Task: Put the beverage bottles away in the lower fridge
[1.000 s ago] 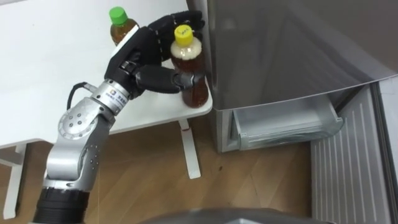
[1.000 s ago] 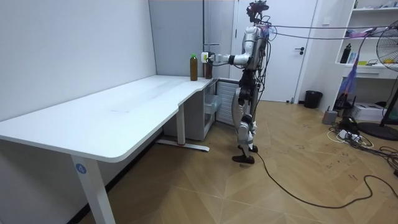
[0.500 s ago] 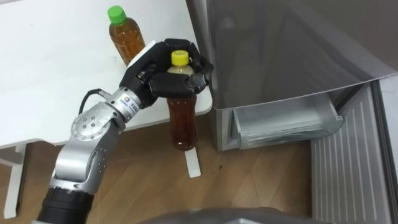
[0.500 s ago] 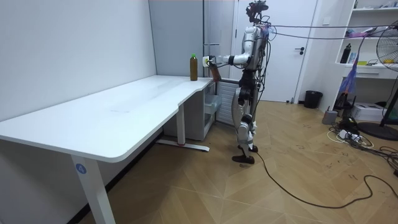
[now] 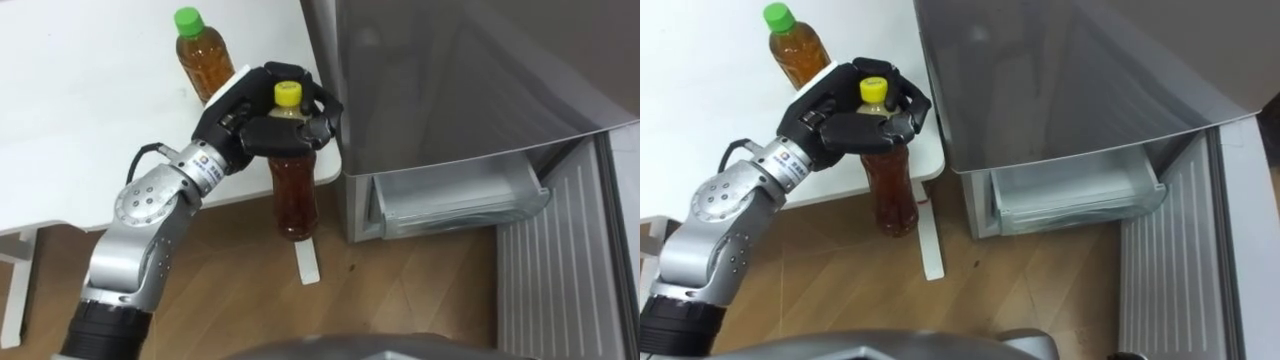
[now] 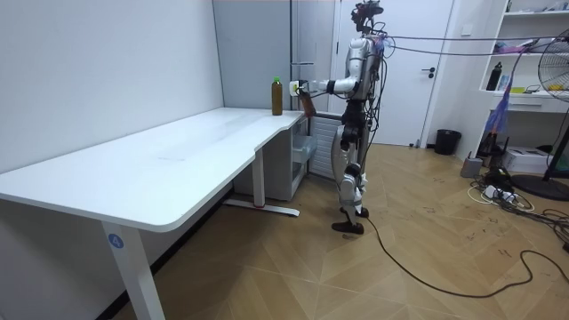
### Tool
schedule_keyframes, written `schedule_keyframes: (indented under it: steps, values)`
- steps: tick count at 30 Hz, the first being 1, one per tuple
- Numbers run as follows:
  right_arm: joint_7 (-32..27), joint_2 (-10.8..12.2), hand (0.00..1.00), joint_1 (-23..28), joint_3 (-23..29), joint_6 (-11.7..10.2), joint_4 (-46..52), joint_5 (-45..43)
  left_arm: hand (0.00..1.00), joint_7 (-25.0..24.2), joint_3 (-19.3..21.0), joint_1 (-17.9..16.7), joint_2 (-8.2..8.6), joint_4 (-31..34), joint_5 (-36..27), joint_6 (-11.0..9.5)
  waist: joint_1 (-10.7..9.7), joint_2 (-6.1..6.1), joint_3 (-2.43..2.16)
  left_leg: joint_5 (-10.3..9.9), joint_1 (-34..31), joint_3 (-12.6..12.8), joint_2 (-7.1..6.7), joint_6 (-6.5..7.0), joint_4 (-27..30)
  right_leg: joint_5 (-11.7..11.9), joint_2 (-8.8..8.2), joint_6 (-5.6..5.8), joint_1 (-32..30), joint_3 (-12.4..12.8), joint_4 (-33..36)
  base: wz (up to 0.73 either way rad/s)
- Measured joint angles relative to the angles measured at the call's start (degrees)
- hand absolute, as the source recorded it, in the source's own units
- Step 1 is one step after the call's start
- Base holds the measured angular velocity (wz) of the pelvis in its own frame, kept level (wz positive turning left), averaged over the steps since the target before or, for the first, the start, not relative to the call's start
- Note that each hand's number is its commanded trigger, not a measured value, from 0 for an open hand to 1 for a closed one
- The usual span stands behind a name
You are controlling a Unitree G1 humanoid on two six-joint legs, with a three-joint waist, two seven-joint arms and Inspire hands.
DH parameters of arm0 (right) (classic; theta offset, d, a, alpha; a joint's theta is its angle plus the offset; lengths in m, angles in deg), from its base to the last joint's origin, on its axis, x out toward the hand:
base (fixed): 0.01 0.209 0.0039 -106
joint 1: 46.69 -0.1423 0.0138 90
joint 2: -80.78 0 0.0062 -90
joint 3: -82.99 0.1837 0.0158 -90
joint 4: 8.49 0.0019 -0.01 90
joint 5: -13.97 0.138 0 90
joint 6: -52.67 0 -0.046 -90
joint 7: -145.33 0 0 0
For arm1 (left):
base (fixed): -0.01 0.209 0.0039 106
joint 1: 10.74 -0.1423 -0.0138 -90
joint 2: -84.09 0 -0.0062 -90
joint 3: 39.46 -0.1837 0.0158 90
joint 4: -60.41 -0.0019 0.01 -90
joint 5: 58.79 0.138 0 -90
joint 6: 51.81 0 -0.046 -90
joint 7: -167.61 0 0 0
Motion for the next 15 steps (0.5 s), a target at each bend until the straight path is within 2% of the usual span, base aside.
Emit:
schedule_keyframes:
  steps: [4, 8, 11, 14, 15]
  values:
    - [-1.21, 0.39, 0.0, -0.08, 0.05, -0.14, 0.3, 0.51, 1.0, 0.77, 0.07, 0.0, 0.25, 0.0, -0.02, -0.01, 0.0, -0.12, -0.41, 0.0, -0.07, 0.0, 0.05, 0.0, 0.22, 0.03, 0.0, -0.04, 0.04, 0.0, 0.09, 0.0]
    - [-1.3, 0.42, 0.0, -0.37, 0.23, -0.34, 3.08, 1.08, 1.0, 1.76, 0.55, 0.0, 0.75, 0.01, -0.07, -0.02, 0.21, -0.11, -0.45, 0.0, 0.06, 0.05, 0.1, 0.0, 0.15, 0.11, 0.04, -0.08, 0.06, 0.26, 0.14, 0.0]
    - [-2.42, 1.24, 0.0, -0.59, 0.24, -1.75, 5.8, 6.9, 1.0, 3.35, 2.09, 0.0, 2.76, 0.03, -0.27, -0.43, 0.54, -0.08, -0.47, 0.0, 0.1, 0.17, 0.16, 0.0, 0.17, 0.29, 0.15, -0.12, -0.01, 0.34, 0.03, -0.02]
    - [-2.26, 2.47, 0.0, -0.61, 0.19, -3.62, 8.99, 11.19, 1.0, 5.0, 2.32, 0.0, 3.29, 0.03, -1.26, -1.49, 1.76, 0.18, -0.59, 0.0, 0.09, 0.89, 0.22, 0.0, 0.15, 0.5, 0.17, -0.24, -0.29, 0.31, -0.07, -0.1]
    - [-2.06, 2.91, 0.0, -0.55, 0.08, -3.63, 10.92, 10.9, 1.0, 5.79, 2.32, 0.0, 3.78, 0.03, -1.22, -1.83, 2.18, 0.31, -0.65, 0.0, 0.06, 1.08, 0.46, 0.0, 0.05, 0.52, 0.14, -0.22, -0.42, 0.35, 0.03, -0.11]
